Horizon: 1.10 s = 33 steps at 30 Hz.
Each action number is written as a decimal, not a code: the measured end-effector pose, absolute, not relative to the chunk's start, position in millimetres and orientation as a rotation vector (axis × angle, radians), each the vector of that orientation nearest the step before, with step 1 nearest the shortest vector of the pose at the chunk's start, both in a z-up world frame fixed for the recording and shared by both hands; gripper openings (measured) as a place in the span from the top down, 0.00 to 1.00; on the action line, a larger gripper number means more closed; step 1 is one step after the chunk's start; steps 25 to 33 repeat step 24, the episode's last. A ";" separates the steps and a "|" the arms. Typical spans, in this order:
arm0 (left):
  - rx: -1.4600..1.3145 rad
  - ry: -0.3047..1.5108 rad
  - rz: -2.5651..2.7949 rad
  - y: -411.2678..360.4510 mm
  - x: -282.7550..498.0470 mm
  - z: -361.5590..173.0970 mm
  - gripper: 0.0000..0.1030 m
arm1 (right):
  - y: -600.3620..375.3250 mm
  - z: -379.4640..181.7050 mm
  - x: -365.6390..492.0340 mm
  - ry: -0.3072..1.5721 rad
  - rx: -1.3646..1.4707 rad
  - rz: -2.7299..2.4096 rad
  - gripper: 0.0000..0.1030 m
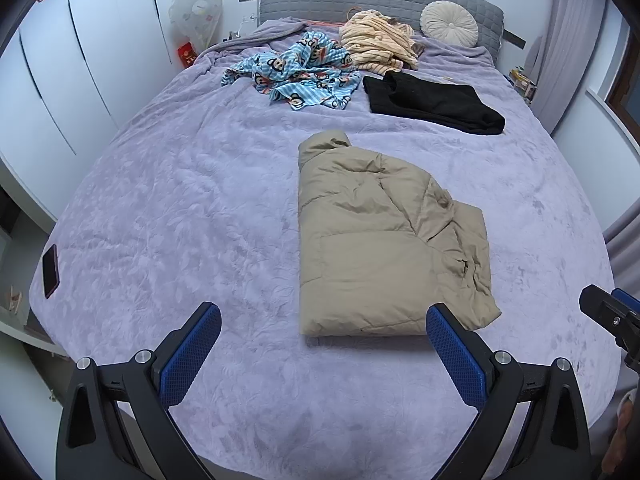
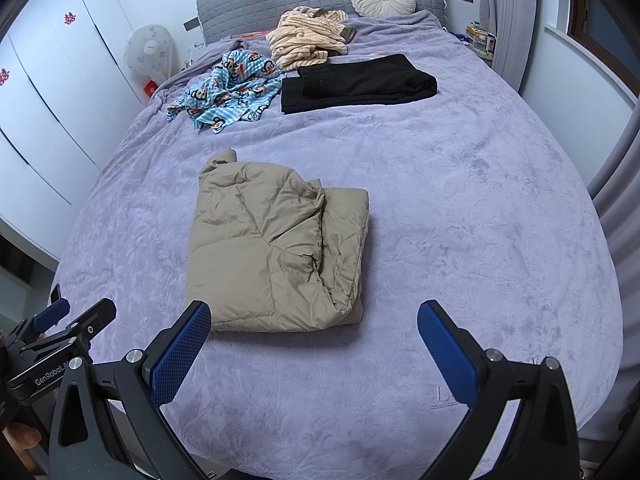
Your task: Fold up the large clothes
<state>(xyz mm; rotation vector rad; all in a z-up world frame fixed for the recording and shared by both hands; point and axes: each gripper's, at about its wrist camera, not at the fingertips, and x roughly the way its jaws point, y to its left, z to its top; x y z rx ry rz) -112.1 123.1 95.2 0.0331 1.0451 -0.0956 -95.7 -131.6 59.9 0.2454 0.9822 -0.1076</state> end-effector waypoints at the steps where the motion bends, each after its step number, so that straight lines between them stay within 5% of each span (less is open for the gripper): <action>1: 0.034 1.045 -0.096 123.4 -111.7 95.1 0.00 | -132.2 60.2 -95.9 0.983 0.244 -0.107 0.00; 33: 0.030 1.026 -0.102 111.0 -107.5 98.3 0.00 | -128.9 58.9 -95.9 0.984 0.250 -0.111 0.00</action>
